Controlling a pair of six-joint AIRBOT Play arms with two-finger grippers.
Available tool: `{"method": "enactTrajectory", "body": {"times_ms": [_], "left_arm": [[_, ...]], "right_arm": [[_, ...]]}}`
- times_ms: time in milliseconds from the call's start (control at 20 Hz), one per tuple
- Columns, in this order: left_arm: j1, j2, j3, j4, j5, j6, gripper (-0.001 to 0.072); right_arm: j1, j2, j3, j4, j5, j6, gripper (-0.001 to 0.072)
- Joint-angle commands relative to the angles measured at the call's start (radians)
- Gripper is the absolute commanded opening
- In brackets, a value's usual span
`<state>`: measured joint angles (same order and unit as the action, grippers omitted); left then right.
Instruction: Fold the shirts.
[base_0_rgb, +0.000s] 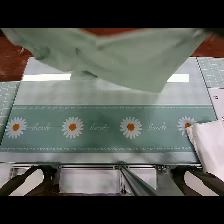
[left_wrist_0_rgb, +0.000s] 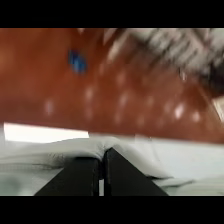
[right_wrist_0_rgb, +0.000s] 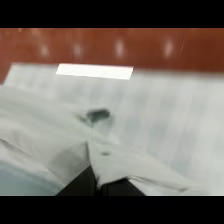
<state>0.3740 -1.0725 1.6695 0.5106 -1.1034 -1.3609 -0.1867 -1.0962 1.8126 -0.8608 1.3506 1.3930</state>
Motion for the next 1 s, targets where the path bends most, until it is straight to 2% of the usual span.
{"method": "enactTrajectory", "body": {"times_ms": [0,100,200,300,350,500,650,800,950], "left_arm": [[0.059,0.076,0.285,0.035,0.049,-0.051,0.0016],[0.1,0.159,0.322,0.213,0.009,-0.052,0.0017],[0.134,0.258,0.32,0.459,-0.055,-0.1,0.0017],[0.12,0.346,0.313,0.671,-0.1,-0.139,0.0017],[0.086,0.388,0.305,0.726,-0.103,-0.161,0.0017],[-0.101,0.472,0.302,0.824,-0.138,-0.159,0.0016],[-0.283,0.491,0.294,0.933,-0.255,-0.164,0.0017],[-0.352,0.487,0.175,0.946,-0.327,-0.171,0.0017],[-0.349,0.463,-0.056,0.951,-0.324,-0.199,0.0017]], "right_arm": [[0.003,0.058,0.304,-0.072,0.018,0.028,0.002],[0.003,0.15,0.303,-0.101,0.017,0.019,0.002],[0.003,0.232,0.303,-0.148,0.023,0.02,0.002],[0.003,0.302,0.303,-0.2,0.031,0.039,0.002],[0.003,0.328,0.303,-0.221,0.046,0.059,0.002],[0.003,0.376,0.303,-0.259,0.16,0.098,0.002],[0.003,0.388,0.272,-0.284,0.293,0.122,0.002],[0.003,0.407,0.116,-0.266,0.321,0.137,0.0021],[0.004,0.409,-0.109,-0.247,0.266,0.114,0.002]]}}
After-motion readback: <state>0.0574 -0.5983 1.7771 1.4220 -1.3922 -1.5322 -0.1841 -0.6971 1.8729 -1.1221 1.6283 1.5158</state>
